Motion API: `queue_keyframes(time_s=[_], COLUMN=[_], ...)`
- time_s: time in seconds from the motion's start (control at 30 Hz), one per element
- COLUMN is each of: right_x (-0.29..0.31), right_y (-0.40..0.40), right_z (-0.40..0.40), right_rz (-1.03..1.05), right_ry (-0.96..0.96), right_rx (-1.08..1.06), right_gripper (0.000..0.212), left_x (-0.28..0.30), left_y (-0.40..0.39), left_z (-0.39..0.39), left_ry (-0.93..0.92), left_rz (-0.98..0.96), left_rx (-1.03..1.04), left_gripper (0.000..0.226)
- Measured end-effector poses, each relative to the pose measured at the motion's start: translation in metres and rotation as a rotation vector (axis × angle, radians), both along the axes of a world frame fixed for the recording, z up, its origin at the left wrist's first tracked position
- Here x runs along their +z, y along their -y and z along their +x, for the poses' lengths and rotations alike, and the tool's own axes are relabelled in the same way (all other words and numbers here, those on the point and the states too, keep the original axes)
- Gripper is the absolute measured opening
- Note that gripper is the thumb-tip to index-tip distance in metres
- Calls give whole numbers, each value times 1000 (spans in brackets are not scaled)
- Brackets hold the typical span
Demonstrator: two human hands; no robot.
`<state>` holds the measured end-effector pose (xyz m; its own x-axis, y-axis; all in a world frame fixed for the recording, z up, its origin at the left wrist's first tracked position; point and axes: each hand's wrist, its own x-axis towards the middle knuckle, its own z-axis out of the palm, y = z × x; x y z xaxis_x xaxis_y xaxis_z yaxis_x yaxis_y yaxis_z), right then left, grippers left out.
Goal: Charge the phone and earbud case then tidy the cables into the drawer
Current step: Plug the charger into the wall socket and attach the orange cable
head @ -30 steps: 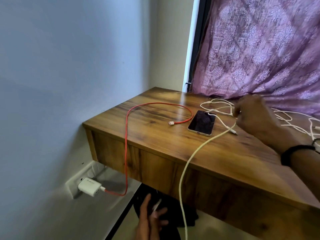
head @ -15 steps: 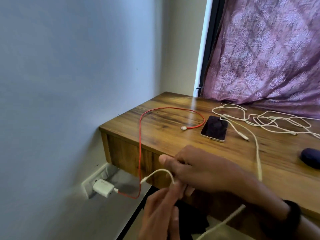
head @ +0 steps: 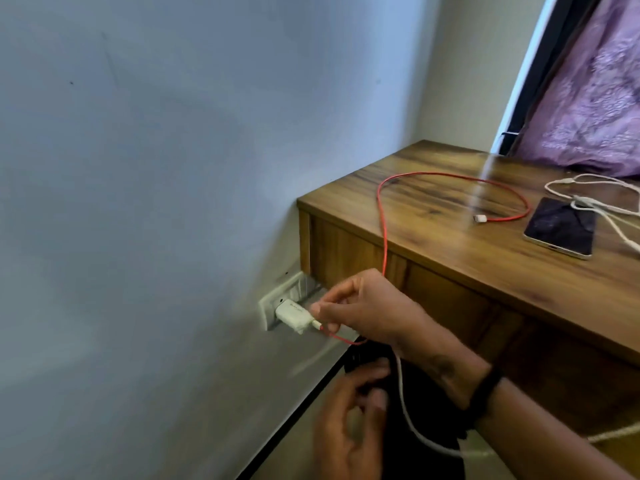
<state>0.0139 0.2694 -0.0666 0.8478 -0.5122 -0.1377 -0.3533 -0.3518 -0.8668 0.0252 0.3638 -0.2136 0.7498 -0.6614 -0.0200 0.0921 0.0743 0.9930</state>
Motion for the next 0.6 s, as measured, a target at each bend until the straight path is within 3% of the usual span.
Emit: queue_keyframes(time_s=[0.1, 0.2, 0.37, 0.47, 0.6], right_x=[-27, -67, -123, -138, -158], right_y=[-3, -13, -6, -3, -8], right_z=[7, 7, 10, 20, 34], right_rz=[-214, -317, -339, -314, -483], right_ry=[3, -17, -83, -45, -18], right_rx=[-86, -73, -117, -153, -136], right_gripper=[13, 11, 10, 11, 11], left_x=[11, 6, -9, -20, -27], left_y=[-33, -31, -11, 1, 10], left_z=[14, 47, 84, 89, 94], left_ry=[-182, -453, -580, -606, -678], left_rz=[-75, -7, 7, 59, 89], left_rx=[256, 204, 171, 133, 166], left_gripper=[35, 34, 17, 19, 21])
